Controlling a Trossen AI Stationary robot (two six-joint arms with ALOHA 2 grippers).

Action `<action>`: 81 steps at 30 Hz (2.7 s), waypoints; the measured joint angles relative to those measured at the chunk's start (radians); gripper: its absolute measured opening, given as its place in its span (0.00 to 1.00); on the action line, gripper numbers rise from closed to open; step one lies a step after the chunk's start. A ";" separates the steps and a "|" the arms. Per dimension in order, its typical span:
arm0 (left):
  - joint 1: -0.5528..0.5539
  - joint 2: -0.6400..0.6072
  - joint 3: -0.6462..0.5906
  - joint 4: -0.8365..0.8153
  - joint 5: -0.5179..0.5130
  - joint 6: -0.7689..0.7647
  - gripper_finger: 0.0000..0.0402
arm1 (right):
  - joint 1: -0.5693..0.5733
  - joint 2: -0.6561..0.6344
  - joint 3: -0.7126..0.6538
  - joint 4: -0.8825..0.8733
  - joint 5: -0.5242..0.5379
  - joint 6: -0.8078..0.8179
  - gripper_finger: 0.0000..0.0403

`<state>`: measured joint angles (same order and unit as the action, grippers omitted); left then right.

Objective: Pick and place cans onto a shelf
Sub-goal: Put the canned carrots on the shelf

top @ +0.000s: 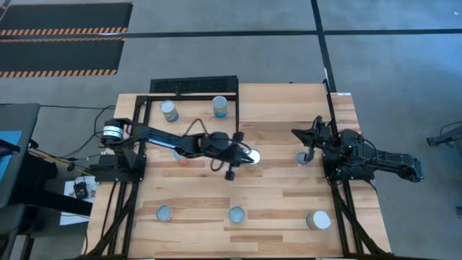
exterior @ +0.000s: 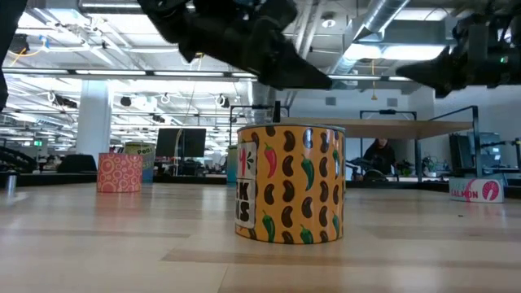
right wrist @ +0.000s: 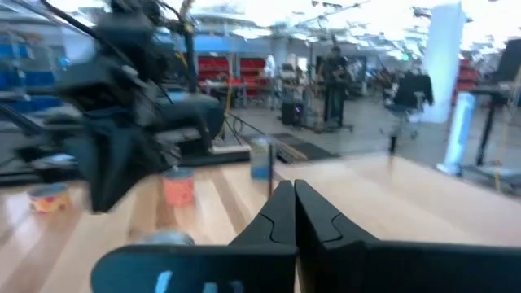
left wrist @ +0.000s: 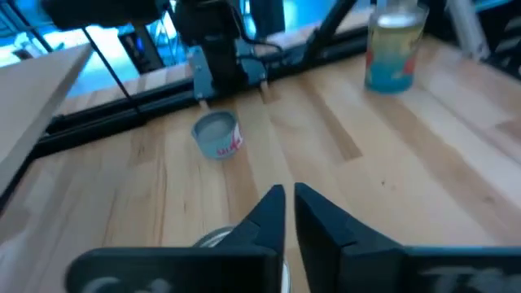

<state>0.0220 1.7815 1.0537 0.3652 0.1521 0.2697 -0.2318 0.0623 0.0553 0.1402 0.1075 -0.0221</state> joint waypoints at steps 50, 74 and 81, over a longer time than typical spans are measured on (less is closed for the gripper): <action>0.162 -0.407 -0.747 0.568 -0.026 -0.095 0.00 | 0.400 1.600 1.080 -0.753 0.220 0.036 0.34; 0.162 -0.406 -0.746 0.538 -0.029 -0.104 0.00 | 0.351 1.469 1.350 -1.091 0.162 0.068 0.01; 0.162 -0.406 -0.746 0.542 -0.028 -0.108 0.00 | 0.225 1.312 1.443 -1.321 0.304 0.154 0.01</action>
<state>0.1838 1.3750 0.3073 0.9075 0.1236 0.1618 -0.0067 1.3746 1.4982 -1.1807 0.4118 0.1315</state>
